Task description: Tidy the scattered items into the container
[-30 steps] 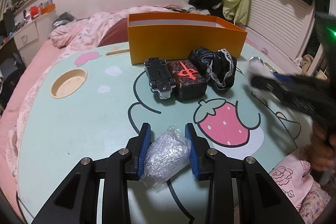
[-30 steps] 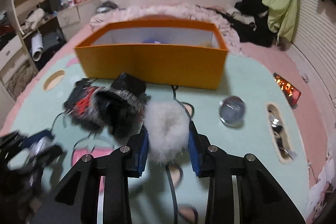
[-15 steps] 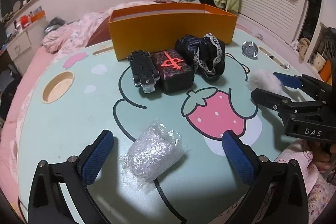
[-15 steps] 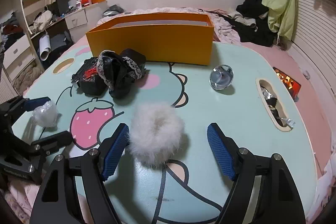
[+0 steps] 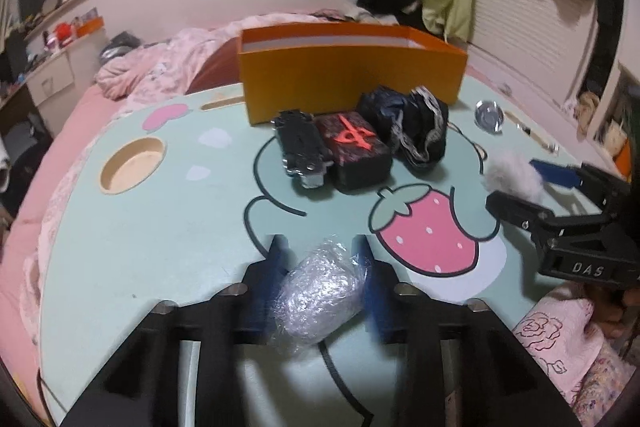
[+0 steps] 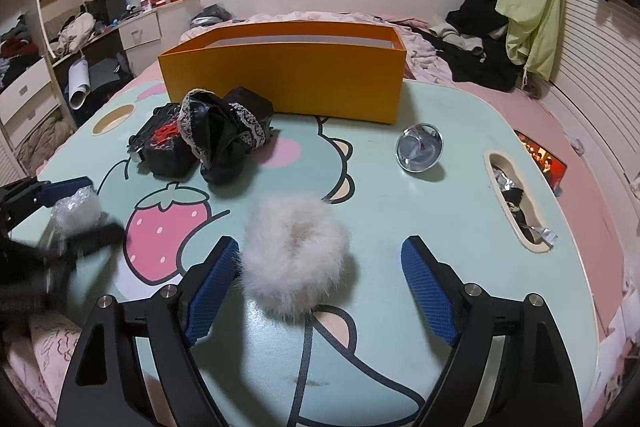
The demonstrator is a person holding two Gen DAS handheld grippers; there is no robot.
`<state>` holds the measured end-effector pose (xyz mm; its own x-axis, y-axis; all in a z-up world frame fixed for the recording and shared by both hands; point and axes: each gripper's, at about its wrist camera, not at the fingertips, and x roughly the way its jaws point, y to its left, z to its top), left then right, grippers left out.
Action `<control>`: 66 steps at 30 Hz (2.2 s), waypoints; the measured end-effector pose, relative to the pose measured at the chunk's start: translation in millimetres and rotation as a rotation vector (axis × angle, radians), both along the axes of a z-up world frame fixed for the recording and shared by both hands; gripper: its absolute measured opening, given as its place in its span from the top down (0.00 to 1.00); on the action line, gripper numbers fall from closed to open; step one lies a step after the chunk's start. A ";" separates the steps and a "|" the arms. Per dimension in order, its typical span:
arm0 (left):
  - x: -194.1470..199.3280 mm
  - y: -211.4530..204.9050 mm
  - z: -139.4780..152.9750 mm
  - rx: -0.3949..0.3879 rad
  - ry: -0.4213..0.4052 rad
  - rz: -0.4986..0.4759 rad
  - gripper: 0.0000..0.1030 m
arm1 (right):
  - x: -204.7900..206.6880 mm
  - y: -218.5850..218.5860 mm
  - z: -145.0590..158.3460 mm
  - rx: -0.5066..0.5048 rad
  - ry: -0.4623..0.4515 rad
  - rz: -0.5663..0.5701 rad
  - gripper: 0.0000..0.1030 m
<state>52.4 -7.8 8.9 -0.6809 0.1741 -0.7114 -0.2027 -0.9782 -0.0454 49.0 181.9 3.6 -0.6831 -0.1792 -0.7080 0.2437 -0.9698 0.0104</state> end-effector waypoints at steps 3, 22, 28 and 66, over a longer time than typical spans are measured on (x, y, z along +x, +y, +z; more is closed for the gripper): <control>-0.5 0.0 3.4 -0.005 0.000 -0.006 0.70 | 0.8 -2.2 2.9 -0.001 0.021 0.014 0.68; -112.3 6.6 107.5 0.152 0.062 -0.066 0.70 | -70.3 -3.3 78.8 -0.191 0.032 0.021 0.68; -185.0 23.1 97.7 0.121 -0.019 -0.001 0.48 | -132.7 -24.2 85.0 -0.146 0.005 -0.024 0.67; -23.7 8.0 -7.6 -0.064 -0.114 0.069 0.00 | -22.2 -9.4 7.9 0.037 -0.141 -0.066 0.00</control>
<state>28.7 0.2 1.3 -0.6040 0.0811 -0.7928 -0.1317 -0.9913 -0.0011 26.8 172.5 11.5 -0.5860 -0.1096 -0.8029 0.1780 -0.9840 0.0044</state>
